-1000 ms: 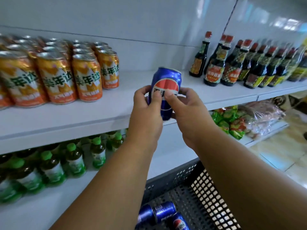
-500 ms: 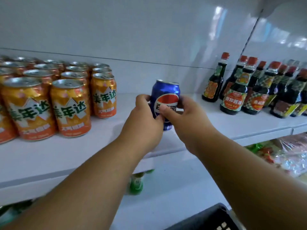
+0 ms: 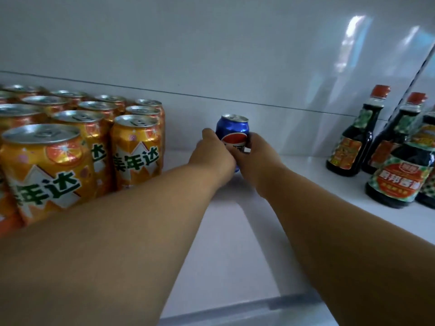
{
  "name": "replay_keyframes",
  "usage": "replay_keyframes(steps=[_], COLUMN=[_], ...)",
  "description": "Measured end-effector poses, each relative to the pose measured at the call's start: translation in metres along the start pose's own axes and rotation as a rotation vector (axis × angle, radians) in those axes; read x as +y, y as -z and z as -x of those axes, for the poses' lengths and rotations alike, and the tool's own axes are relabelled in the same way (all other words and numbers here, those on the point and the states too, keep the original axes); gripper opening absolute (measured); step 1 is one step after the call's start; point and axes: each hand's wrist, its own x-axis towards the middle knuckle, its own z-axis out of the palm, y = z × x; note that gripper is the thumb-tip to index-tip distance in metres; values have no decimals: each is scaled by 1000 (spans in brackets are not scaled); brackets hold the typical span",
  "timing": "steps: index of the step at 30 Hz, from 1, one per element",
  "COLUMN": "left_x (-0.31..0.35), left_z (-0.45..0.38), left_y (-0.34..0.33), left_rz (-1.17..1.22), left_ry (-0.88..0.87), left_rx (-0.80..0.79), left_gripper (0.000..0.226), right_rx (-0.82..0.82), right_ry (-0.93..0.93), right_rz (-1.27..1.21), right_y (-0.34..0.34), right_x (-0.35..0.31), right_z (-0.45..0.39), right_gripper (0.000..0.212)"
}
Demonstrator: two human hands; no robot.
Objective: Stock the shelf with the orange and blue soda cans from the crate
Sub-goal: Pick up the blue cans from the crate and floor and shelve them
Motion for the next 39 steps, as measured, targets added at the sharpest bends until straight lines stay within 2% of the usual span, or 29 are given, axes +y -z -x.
replay_keyframes(steps=[4, 9, 13, 16, 23, 31, 34, 36, 39], left_x=[-13, -18, -20, -20, -23, -26, -23, -16, 0], left_z=[-20, -31, -36, -40, -49, -55, -51, -39, -10], left_y=[-13, -15, -19, -21, -20, -21, -24, -24, -18], left_rz=[97, 81, 54, 49, 81, 100, 76, 47, -23], left_ry=[35, 42, 18, 12, 20, 19, 41, 64, -48], left_rx=[171, 228, 273, 278, 217, 198, 211, 276, 362], left_gripper=[46, 44, 42, 40, 45, 46, 46, 46, 53], right_rx=[-8, 70, 128, 131, 120, 149, 138, 111, 148], right_ry=[38, 43, 70, 67, 55, 68, 52, 17, 24], right_rz=[8, 37, 62, 90, 109, 154, 161, 176, 188], right_y=[-15, -26, -24, -25, -30, -30, -31, -26, -9], right_x=[-1, 9, 9, 8, 11, 12, 10, 4, -8], right_z=[-25, -32, -31, -33, -40, -43, -41, -32, -4], right_gripper=[53, 42, 47, 49, 34, 30, 38, 47, 53])
